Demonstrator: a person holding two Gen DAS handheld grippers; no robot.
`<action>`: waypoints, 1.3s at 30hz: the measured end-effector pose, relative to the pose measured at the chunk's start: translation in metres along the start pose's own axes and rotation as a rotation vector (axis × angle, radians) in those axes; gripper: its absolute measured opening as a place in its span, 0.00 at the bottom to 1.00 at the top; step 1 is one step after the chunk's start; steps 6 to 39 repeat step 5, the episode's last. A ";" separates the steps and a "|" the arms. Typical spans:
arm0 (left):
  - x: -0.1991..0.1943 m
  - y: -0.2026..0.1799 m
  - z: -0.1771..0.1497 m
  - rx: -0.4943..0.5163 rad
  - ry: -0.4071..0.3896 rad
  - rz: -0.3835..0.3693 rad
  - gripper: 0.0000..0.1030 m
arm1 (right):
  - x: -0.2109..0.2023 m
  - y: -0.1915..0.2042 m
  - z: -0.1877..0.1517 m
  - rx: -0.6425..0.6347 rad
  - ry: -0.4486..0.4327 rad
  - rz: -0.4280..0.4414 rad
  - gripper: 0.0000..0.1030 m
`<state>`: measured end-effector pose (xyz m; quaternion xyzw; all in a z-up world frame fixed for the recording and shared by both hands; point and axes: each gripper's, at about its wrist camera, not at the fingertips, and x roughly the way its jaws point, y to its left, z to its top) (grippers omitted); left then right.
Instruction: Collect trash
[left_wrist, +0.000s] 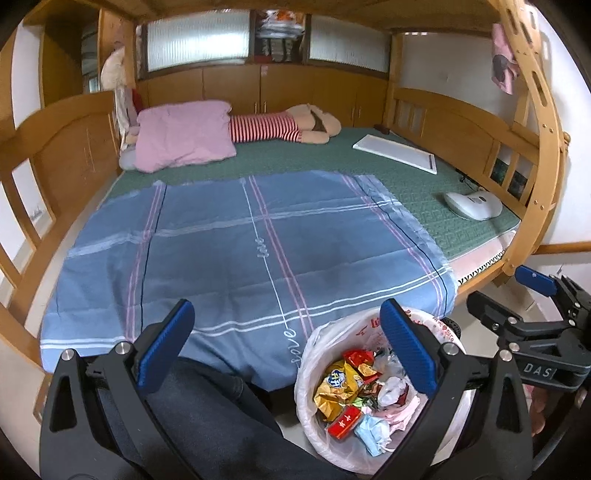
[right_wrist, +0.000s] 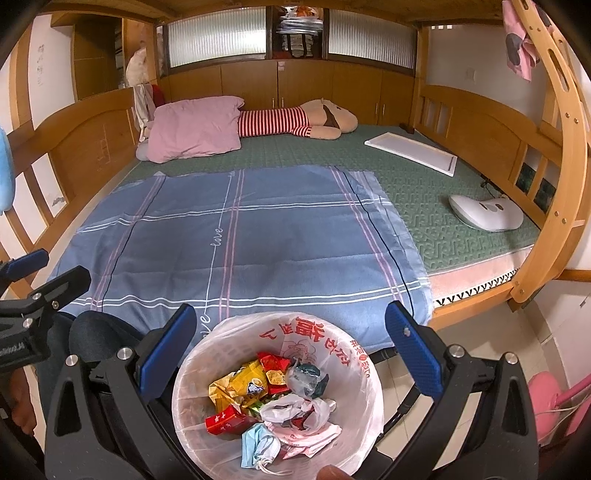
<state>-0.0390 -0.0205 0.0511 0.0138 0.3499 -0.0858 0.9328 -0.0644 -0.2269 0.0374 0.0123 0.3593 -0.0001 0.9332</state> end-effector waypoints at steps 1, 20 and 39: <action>0.003 0.002 0.000 -0.009 0.008 0.008 0.97 | 0.001 0.000 0.000 0.004 0.000 -0.001 0.97; 0.032 0.019 -0.007 -0.036 0.051 0.100 0.97 | -0.001 0.005 0.001 0.014 -0.038 0.037 0.97; 0.032 0.019 -0.007 -0.036 0.051 0.100 0.97 | -0.001 0.005 0.001 0.014 -0.038 0.037 0.97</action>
